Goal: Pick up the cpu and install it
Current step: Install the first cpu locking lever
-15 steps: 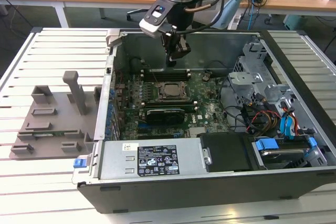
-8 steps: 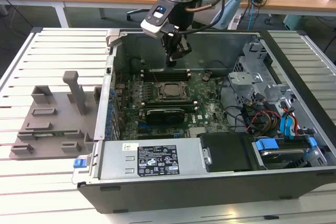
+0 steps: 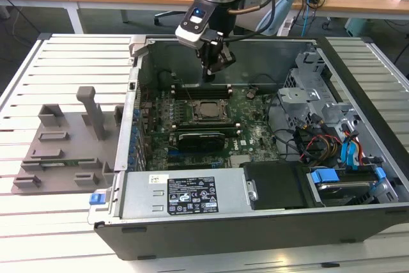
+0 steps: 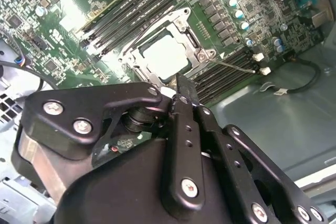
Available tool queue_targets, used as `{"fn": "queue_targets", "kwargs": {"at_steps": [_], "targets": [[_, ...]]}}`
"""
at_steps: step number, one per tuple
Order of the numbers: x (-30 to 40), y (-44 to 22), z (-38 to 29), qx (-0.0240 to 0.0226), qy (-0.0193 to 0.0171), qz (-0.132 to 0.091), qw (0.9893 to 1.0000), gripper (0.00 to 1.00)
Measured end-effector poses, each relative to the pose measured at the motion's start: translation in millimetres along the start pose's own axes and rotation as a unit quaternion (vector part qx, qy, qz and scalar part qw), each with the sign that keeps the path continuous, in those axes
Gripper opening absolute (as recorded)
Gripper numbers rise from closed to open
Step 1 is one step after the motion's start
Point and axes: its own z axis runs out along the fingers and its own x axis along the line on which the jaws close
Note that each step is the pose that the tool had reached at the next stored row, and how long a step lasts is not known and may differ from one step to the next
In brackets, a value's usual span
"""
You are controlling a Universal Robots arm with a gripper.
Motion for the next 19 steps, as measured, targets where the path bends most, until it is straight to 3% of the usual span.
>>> {"fn": "queue_targets", "kwargs": {"at_steps": [11,19], "targets": [[0.0,0.0,0.0,-0.0017,-0.0022,-0.049,0.9988,0.11],[0.0,0.0,0.0,-0.0030,-0.0041,-0.087,0.9962,0.11]]}}
